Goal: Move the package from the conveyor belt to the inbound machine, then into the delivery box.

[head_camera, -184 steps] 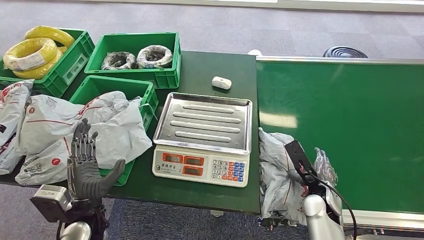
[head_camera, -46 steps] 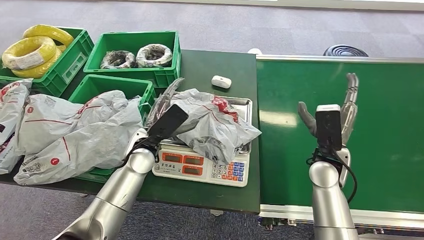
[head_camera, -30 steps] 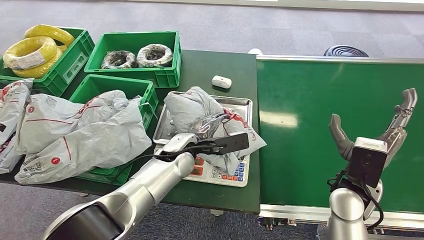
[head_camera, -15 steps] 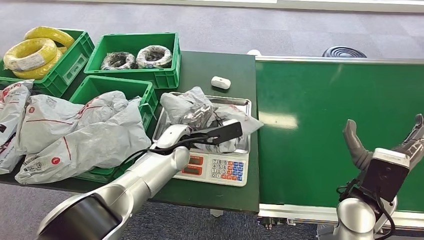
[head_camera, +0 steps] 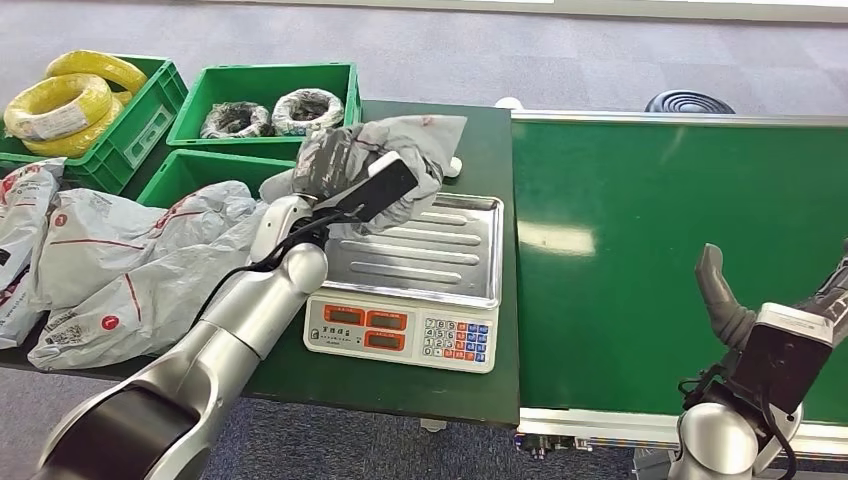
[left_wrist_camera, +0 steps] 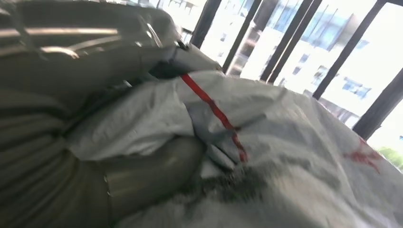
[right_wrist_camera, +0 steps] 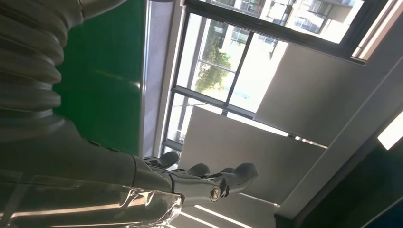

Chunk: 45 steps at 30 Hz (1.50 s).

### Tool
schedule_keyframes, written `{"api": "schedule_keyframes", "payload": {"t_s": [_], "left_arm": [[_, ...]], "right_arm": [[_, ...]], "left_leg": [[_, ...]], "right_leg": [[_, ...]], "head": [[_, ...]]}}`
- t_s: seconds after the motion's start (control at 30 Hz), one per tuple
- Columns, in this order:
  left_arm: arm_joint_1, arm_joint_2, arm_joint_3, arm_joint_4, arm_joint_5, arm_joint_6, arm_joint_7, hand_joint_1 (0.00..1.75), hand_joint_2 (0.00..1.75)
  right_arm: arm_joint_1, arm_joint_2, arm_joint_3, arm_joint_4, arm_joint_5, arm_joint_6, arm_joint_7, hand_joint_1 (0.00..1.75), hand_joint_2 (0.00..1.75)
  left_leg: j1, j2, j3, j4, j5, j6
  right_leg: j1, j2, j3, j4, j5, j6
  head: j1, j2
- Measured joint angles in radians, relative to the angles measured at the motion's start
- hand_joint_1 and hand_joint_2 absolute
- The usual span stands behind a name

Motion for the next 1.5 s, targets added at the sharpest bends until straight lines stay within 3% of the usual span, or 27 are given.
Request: {"api": "schedule_keyframes", "payload": {"t_s": [0.3, 0.57, 0.67, 0.7, 0.8, 0.83, 0.97, 1.1, 1.2, 1.37, 1.5], "left_arm": [[0.034, 0.182, 0.207, -0.286, -0.265, 0.206, 0.071, 1.75, 1.75], [0.104, 0.330, 0.501, -0.237, -0.382, 0.230, 0.134, 1.73, 1.75], [0.110, 0.360, 0.566, -0.193, -0.393, 0.211, 0.142, 1.58, 1.75], [0.110, 0.366, 0.581, -0.173, -0.397, 0.193, 0.149, 1.37, 1.75], [0.114, 0.376, 0.617, -0.101, -0.388, 0.113, 0.156, 0.27, 1.75], [0.116, 0.377, 0.626, -0.074, -0.370, 0.076, 0.147, 0.05, 1.75], [0.109, 0.376, 0.652, 0.033, -0.255, -0.191, 0.062, 0.00, 1.75], [0.080, 0.376, 0.654, 0.094, -0.142, -0.438, -0.074, 0.00, 1.75], [0.079, 0.377, 0.651, 0.099, -0.036, -0.528, -0.143, 0.00, 1.75], [0.106, 0.384, 0.636, 0.066, 0.124, -0.648, -0.188, 0.00, 1.75], [0.132, 0.393, 0.626, 0.031, 0.210, -0.670, -0.203, 0.00, 1.75]], "right_arm": [[0.030, -0.001, -0.039, 0.000, -0.061, -0.020, -0.034, 0.00, 1.75], [0.047, 0.000, -0.047, 0.000, -0.057, -0.028, -0.025, 0.00, 1.75], [0.048, 0.000, -0.047, 0.001, -0.058, -0.031, -0.022, 0.00, 1.75], [0.048, 0.001, -0.047, 0.001, -0.059, -0.031, -0.022, 0.00, 1.75], [0.049, 0.003, -0.047, 0.003, -0.060, -0.028, -0.022, 0.00, 1.75], [0.050, 0.004, -0.047, 0.003, -0.061, -0.025, -0.021, 0.00, 1.75], [0.050, 0.002, -0.055, 0.006, -0.083, 0.005, -0.016, 0.00, 1.75], [0.050, -0.009, -0.074, 0.008, -0.113, 0.044, -0.022, 0.00, 1.75], [0.051, -0.017, -0.087, 0.009, -0.127, 0.059, -0.028, 0.00, 1.75], [0.051, -0.022, -0.095, 0.009, -0.128, 0.070, -0.035, 0.00, 1.75], [0.053, -0.021, -0.101, 0.010, -0.124, 0.072, -0.035, 0.00, 1.75]], "left_leg": [[0.001, 0.003, 0.001, -0.003, 0.000, 0.000], [0.001, 0.007, 0.001, -0.003, 0.000, -0.001], [0.001, 0.004, 0.000, -0.003, 0.000, -0.001], [0.001, 0.003, 0.000, -0.003, 0.000, -0.001], [0.001, 0.003, 0.000, -0.003, 0.000, -0.001], [0.001, 0.003, 0.000, -0.003, 0.000, -0.001], [0.001, 0.002, 0.000, -0.003, 0.000, -0.001], [0.001, 0.002, 0.002, -0.003, 0.000, -0.001], [0.001, 0.002, 0.002, -0.003, 0.000, -0.001], [0.001, 0.002, 0.002, -0.003, 0.000, -0.001], [0.001, 0.002, 0.002, -0.003, 0.000, -0.001]], "right_leg": [[0.001, 0.003, -0.002, 0.001, -0.001, -0.001], [0.002, 0.005, -0.003, 0.001, -0.001, -0.002], [0.001, 0.003, -0.003, 0.001, -0.001, -0.001], [0.000, 0.002, -0.003, 0.001, -0.001, -0.001], [0.000, 0.002, -0.002, 0.001, -0.001, -0.001], [0.000, 0.002, -0.003, 0.001, -0.001, -0.001], [0.000, 0.002, -0.002, 0.001, -0.001, -0.001], [0.000, 0.002, -0.001, 0.001, -0.001, -0.001], [0.000, 0.002, 0.000, 0.001, -0.001, -0.001], [0.000, 0.002, 0.000, 0.001, -0.001, -0.001], [0.000, 0.001, 0.000, 0.001, -0.001, -0.001]], "head": [[0.000, 0.000], [0.000, 0.000], [0.000, 0.000], [0.000, 0.000], [0.000, 0.000], [0.000, 0.000], [0.000, 0.000], [0.000, 0.000], [0.000, 0.000], [0.000, 0.000], [0.000, 0.000]]}}
